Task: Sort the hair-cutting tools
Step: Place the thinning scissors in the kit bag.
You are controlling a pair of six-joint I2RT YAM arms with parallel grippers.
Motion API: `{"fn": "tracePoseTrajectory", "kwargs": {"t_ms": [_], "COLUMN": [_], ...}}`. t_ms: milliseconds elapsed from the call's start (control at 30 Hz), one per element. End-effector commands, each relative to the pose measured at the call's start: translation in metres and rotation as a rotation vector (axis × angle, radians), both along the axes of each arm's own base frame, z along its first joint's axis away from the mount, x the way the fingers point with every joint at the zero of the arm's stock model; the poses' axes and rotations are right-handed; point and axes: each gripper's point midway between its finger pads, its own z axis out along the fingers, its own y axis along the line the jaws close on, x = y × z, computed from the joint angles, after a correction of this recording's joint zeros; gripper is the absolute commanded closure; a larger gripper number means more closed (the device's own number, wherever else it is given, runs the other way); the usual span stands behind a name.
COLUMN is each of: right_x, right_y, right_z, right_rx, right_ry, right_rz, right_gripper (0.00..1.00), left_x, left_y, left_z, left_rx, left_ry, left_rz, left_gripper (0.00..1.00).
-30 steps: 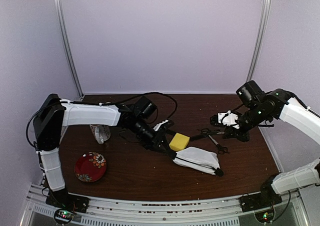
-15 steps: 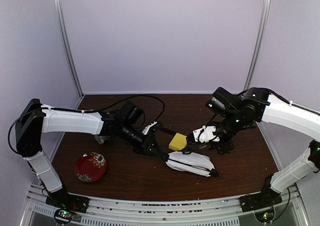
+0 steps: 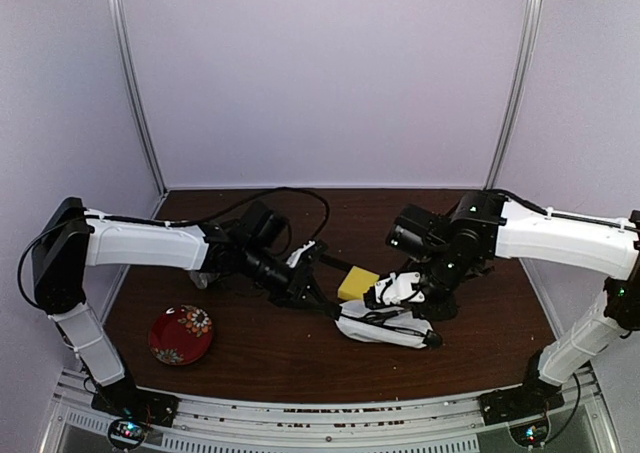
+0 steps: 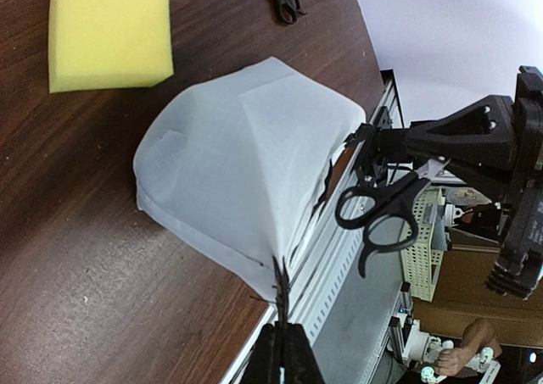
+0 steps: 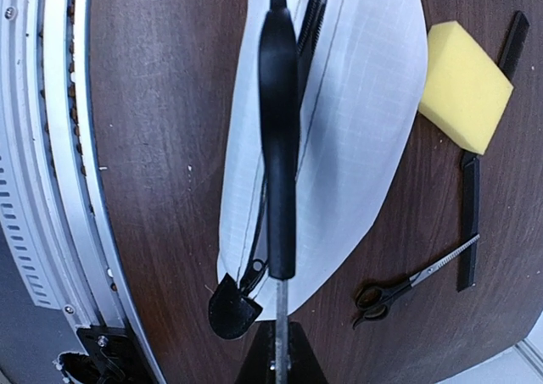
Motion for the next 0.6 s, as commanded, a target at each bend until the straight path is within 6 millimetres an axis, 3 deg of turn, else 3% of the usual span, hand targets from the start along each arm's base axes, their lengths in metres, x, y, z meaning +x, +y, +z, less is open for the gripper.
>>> {"fn": "tracePoseTrajectory", "kwargs": {"t_ms": [0, 367, 567], "right_x": [0.004, 0.011, 0.029], "right_y": [-0.015, -0.018, -0.013], "right_z": [-0.014, -0.021, -0.022], "right_rx": [-0.091, -0.137, -0.161], "right_ry": [-0.026, -0.054, -0.121], "right_rz": [-0.052, -0.074, -0.121], "right_gripper": [1.0, 1.0, 1.0], "left_x": [0.011, 0.011, 0.011], "left_y": [-0.009, -0.01, -0.011], "left_z": [0.008, 0.01, 0.013], "left_rx": [-0.042, -0.05, -0.059], "left_ry": [-0.03, -0.027, -0.015], "left_rz": [0.012, 0.008, 0.012], "left_gripper": [1.0, 1.0, 1.0]}}
